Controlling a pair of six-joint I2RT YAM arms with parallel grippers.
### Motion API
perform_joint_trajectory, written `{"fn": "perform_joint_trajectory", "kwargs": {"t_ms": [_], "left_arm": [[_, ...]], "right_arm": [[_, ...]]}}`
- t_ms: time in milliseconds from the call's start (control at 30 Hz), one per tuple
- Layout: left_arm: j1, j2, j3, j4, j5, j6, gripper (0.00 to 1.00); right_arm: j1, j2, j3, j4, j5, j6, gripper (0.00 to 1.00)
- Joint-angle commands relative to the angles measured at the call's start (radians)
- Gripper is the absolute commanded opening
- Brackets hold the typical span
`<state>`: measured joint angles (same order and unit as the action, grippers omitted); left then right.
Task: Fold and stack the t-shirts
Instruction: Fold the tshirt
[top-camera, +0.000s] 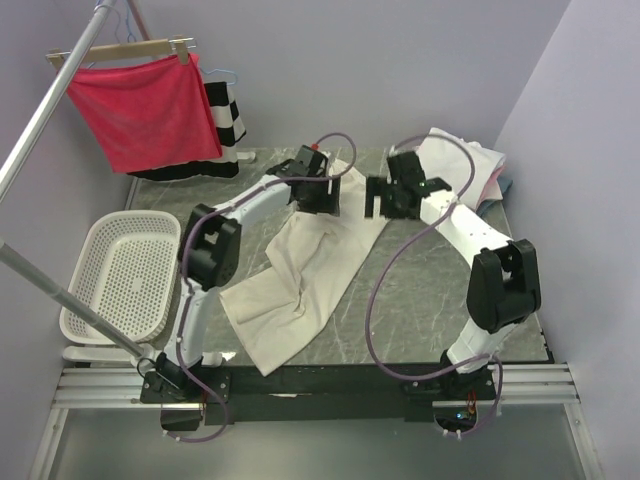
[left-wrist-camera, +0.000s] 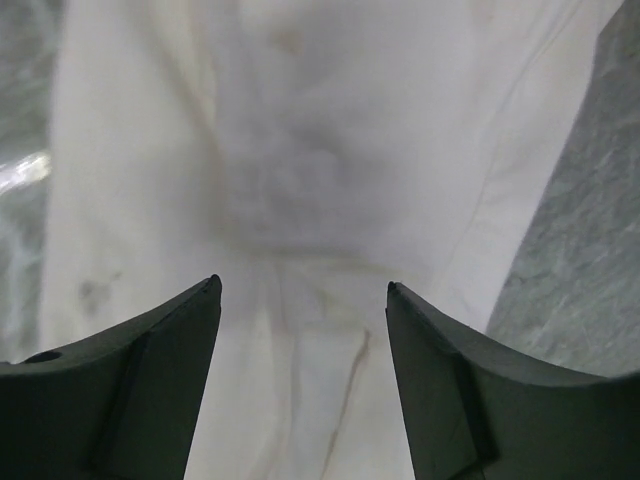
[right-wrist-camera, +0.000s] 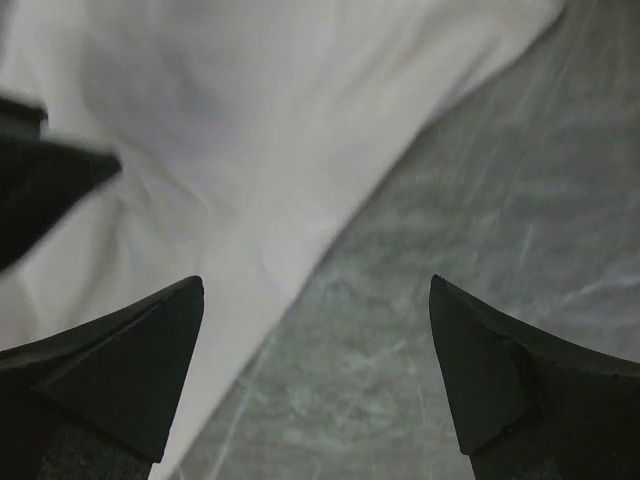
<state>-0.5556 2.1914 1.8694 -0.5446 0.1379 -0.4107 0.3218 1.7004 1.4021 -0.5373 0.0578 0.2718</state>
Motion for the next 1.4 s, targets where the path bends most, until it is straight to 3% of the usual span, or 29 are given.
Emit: {"fn": "perform_joint_trajectory", "kwargs": {"t_ms": [0,300,467,567,867,1133,1200,1300,1367], "left_arm": [[-0.006,0.102,0.151,0.054,0.121,0.062,0.72],[0.005,0.177,0.226,0.106,0.160,0.076,0.75],[0.008,0.147,0.215,0.063,0.095,0.084,0.73],[0.013,0.061,0.131,0.119,0.057,0.090,0.76],[0.029,0.051,0.162,0.221,0.235,0.069,0.77],[0.029,0.255,0.353,0.147,0.414,0.030,0.75],[0.029,0.269,0.341,0.129,0.388,0.024,0.75],[0.034,0.318,0.402,-0.056,0.202,0.047,0.74],[0.051,0.321,0.387,-0.089,0.169,0.081,0.73]], "right_arm": [[0.048,-0.122,-0.130,-0.029,-0.151,0.010,1.00],[0.273,-0.088,-0.232,0.046,-0.380,0.061,1.00],[0.321,-0.067,-0.219,0.047,-0.371,0.076,1.00],[0.326,-0.090,-0.213,0.045,-0.342,0.070,1.00],[0.326,-0.096,-0.184,0.039,-0.337,0.060,1.00],[0.326,-0.064,-0.187,0.069,-0.374,0.073,1.00],[0.327,-0.045,-0.184,0.077,-0.391,0.076,1.00],[0.338,-0.012,-0.181,0.103,-0.440,0.084,1.00],[0.345,0.018,-0.183,0.135,-0.502,0.090,1.00]]}}
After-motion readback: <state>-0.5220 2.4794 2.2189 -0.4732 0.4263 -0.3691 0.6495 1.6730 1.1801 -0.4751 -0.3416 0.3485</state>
